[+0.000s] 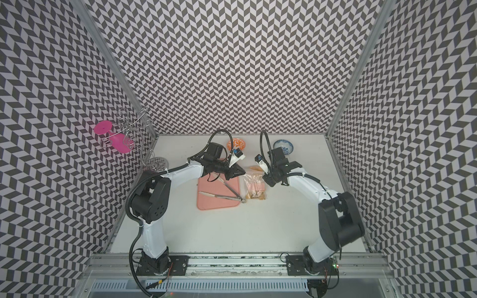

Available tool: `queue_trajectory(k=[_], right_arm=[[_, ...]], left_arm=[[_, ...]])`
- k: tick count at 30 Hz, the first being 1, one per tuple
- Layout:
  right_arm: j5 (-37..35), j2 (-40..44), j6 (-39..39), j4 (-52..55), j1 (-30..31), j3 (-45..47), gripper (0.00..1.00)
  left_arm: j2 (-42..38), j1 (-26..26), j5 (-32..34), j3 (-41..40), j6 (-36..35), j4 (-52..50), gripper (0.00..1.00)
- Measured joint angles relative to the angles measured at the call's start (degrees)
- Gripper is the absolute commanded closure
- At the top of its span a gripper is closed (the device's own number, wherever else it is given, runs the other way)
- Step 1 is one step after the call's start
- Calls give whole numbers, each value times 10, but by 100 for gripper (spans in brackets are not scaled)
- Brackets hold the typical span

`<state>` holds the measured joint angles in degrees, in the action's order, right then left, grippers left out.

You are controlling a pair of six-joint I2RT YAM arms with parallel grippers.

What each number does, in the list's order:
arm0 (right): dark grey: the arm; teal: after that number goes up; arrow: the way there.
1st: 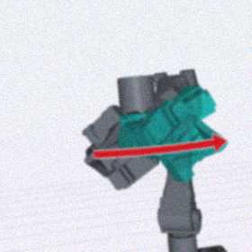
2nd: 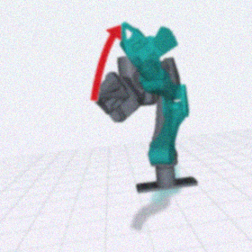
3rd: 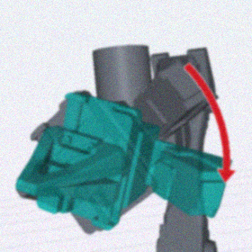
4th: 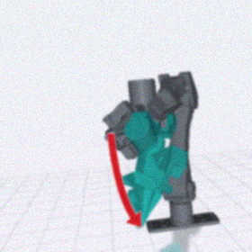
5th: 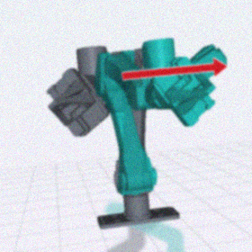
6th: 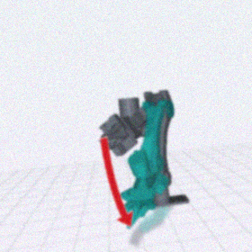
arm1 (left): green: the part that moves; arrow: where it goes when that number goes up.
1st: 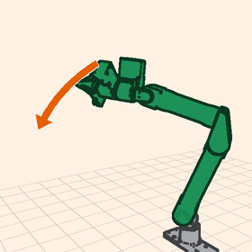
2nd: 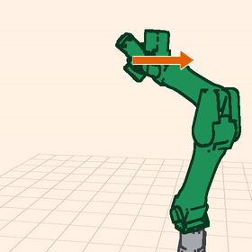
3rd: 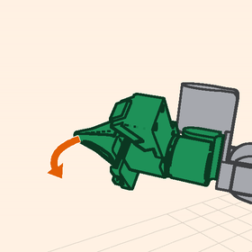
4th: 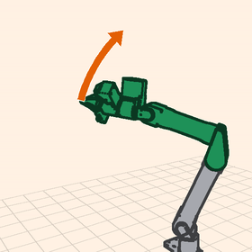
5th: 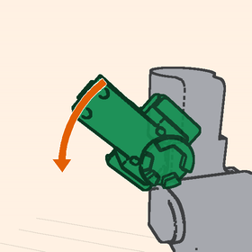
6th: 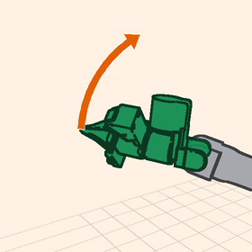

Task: Put the cookies into a resealable bag to prevent moisture
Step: Move the ziploc bag to the center of the board, then reset both arms

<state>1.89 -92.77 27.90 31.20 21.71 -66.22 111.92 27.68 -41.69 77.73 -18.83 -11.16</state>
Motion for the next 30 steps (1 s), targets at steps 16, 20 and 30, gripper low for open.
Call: queue_trajectory(k=[16,20,30], right_arm=[[73,160,-212,-185,-225,127,0],[39,194,-283,-317,-246,242,0],[15,153,-296,-587,-249,401,0]], left_arm=[[-256,-169,158,-142,139,14,6],[-345,-271,235,-291,175,78,1],[-327,-364,328,-532,199,342,1]])
